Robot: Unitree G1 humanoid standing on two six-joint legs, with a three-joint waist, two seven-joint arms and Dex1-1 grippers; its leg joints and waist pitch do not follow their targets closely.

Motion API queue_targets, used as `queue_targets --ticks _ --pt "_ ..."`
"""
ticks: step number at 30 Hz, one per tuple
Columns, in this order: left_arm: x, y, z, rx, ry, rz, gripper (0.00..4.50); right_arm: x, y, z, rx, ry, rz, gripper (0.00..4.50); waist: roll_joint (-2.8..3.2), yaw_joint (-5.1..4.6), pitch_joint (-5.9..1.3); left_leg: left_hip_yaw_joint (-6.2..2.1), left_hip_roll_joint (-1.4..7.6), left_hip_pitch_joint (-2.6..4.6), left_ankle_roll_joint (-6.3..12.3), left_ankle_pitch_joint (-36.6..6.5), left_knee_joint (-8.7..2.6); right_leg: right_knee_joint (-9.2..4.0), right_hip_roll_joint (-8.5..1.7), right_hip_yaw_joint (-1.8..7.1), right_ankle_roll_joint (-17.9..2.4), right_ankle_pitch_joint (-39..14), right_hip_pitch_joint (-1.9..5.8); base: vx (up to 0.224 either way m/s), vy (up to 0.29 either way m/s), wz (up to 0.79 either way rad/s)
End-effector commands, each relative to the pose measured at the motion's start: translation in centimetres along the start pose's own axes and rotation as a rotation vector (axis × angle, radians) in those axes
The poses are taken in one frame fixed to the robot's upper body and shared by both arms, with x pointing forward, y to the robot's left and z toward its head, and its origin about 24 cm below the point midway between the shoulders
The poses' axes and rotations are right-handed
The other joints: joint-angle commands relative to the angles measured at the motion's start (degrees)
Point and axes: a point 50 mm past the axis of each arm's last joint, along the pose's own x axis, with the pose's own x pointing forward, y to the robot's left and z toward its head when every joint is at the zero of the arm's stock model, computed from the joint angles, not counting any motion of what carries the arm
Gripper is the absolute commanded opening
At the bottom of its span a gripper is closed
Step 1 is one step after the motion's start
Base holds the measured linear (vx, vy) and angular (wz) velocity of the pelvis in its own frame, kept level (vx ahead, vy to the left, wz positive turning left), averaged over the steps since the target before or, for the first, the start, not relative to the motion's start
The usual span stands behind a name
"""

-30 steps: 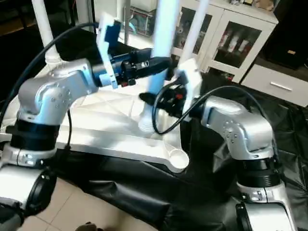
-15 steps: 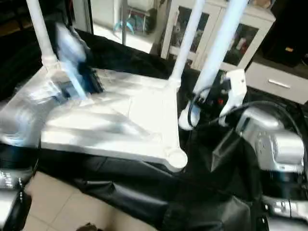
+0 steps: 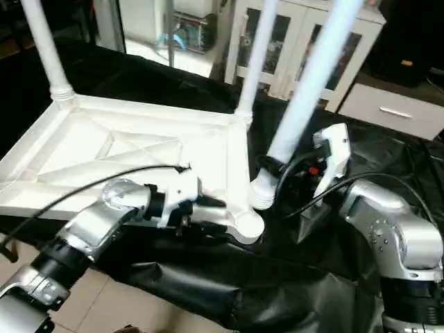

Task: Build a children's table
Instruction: Rotate table base

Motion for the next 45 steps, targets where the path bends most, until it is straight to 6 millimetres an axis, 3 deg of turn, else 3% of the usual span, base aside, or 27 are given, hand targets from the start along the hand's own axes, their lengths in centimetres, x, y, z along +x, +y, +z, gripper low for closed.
queue_targets --ticks 1,3,6,10,11,18,26,32,38,45 --pt "0.2 0.3 0.2 0.037 0.030 -0.017 2.15 -0.3 0.2 0.5 -0.023 -0.001 0.011 1.83 0.35 0.17 -4.05 -1.71 3.13 0.14 -0.40 -10.4 -4.37 -5.26 -4.25 3.53 -6.8 -16.6 3.01 0.000 0.000 0.00" --pt "0.1 0.5 -0.4 0.053 0.075 -0.015 2.05 -0.3 0.3 0.5 -0.030 0.001 0.013 1.83 0.79 0.06 -4.03 -1.66 3.15 0.25 -0.15 -10.6 -4.41 -5.24 -4.08 3.51 -8.0 -14.7 2.94 0.000 0.000 0.00" --pt "-0.2 0.9 -0.9 0.066 0.125 -0.005 1.71 -0.4 0.6 0.7 -0.044 0.009 0.028 1.83 0.79 0.13 -4.06 -1.63 3.13 0.25 0.15 -10.2 -4.38 -5.12 -4.18 3.55 -8.7 -13.2 3.10 0.000 0.000 0.00" --pt "-0.6 1.1 -1.2 0.067 0.153 -0.007 1.59 -0.4 0.9 0.7 -0.055 0.021 0.045 1.83 0.84 0.16 -4.04 -1.60 3.22 0.20 0.32 -9.9 -4.36 -4.94 -4.35 3.60 -9.2 -13.2 3.21 0.000 0.000 0.00" --pt "-0.7 1.1 -1.2 0.066 0.156 -0.009 1.23 -0.4 1.0 0.7 -0.058 0.025 0.050 1.83 0.88 0.16 -3.91 -1.57 3.21 0.27 0.25 -10.8 -4.37 -5.23 -4.41 3.57 -9.1 -15.1 3.11 0.000 0.000 0.00" --pt "-0.8 0.9 -1.9 0.082 0.224 -0.044 0.79 -0.4 1.2 0.8 -0.075 0.042 0.065 1.83 0.71 0.04 -3.79 -1.68 3.23 0.35 -0.15 -12.4 -4.50 -5.67 -4.44 3.58 -7.8 -18.7 2.94 0.000 0.000 0.00" --pt "-1.2 0.8 -2.3 0.103 0.296 -0.055 0.07 -0.3 1.5 0.5 -0.060 0.055 0.082 1.83 0.66 -0.02 -3.73 -1.74 3.25 0.25 -0.08 -12.1 -4.55 -5.60 -4.49 3.57 -7.9 -18.7 2.91 0.000 0.000 0.00" --pt "-1.0 0.9 -2.1 0.094 0.251 -0.039 0.00 -0.4 2.2 -0.6 -0.035 0.110 0.110 1.83 0.69 -0.03 -3.75 -1.70 3.30 0.19 0.41 -11.4 -4.59 -5.47 -4.45 3.62 -8.4 -16.8 2.95 0.000 0.000 0.00" --pt "-1.0 0.8 -2.2 0.100 0.254 -0.038 0.00 -0.2 2.1 -1.4 -0.029 0.131 0.086 1.83 0.81 -0.06 -3.56 -1.73 3.31 0.37 -0.02 -12.9 -4.67 -6.01 -4.57 3.61 -7.4 -20.4 2.71 0.000 0.000 0.00" --pt "-1.0 0.9 -2.0 0.110 0.254 -0.036 0.00 0.6 1.7 -2.1 -0.004 0.133 0.066 1.83 0.85 -0.16 -3.49 -1.78 3.30 0.26 -0.21 -13.3 -4.77 -6.00 -4.54 3.60 -7.6 -19.9 2.67 0.000 0.000 0.00"
